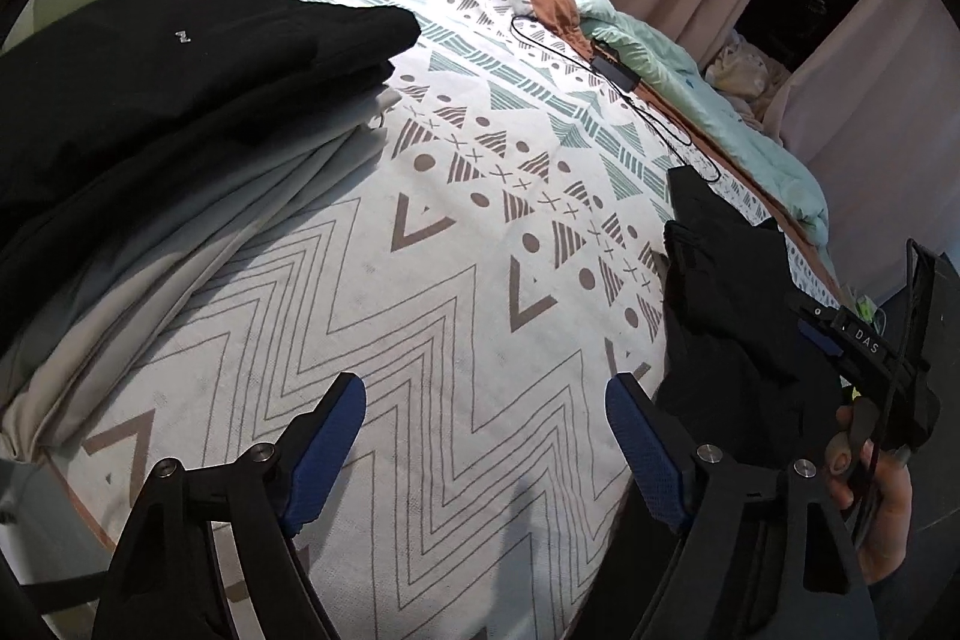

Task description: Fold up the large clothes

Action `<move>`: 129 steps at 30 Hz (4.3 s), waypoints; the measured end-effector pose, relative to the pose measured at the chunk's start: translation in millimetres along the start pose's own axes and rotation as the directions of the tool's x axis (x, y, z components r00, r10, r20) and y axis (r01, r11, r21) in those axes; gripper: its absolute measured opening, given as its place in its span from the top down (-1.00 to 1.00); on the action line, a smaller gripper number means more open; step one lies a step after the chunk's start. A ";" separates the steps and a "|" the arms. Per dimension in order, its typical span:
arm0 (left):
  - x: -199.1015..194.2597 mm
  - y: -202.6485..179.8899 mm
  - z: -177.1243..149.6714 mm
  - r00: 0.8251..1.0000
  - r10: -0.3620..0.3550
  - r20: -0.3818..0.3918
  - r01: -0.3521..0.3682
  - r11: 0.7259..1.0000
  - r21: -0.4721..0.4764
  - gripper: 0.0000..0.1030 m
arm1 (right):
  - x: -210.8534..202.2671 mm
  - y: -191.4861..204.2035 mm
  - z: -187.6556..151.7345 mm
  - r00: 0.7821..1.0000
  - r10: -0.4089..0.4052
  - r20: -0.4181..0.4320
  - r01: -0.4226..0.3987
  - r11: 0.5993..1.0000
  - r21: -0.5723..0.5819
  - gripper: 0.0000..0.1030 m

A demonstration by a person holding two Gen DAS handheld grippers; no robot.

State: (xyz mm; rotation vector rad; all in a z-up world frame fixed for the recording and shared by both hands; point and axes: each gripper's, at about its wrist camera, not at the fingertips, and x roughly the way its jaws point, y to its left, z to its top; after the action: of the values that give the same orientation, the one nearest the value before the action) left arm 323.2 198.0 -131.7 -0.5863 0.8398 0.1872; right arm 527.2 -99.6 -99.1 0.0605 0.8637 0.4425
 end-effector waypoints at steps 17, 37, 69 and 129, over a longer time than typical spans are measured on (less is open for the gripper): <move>-3.5 33.8 -4.4 0.999 0.037 -0.014 -0.038 0.998 -0.057 -0.61 | 77.6 35.8 -19.4 0.983 -0.094 -0.159 0.078 0.992 -0.103 -0.05; -46.0 -46.0 7.4 0.998 0.031 0.061 -0.034 0.998 0.046 -0.61 | -61.6 -96.7 10.7 0.976 0.158 0.151 -0.201 0.921 0.335 0.48; 123.6 -235.4 31.5 0.997 0.053 -0.057 -0.029 0.933 0.358 -0.61 | -119.9 -383.4 -75.9 0.983 -0.062 0.171 -0.115 0.517 0.848 -0.22; 127.5 -325.1 -29.2 0.988 -0.108 -0.114 0.141 0.925 0.354 -0.88 | -232.7 -481.0 -174.1 0.914 -0.357 0.194 -0.046 0.383 0.923 -0.01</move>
State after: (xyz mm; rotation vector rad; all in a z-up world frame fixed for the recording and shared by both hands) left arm 512.3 -96.0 -107.4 -0.3010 0.8972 -0.1123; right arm 435.0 -651.2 -154.7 1.0874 0.6284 -0.3110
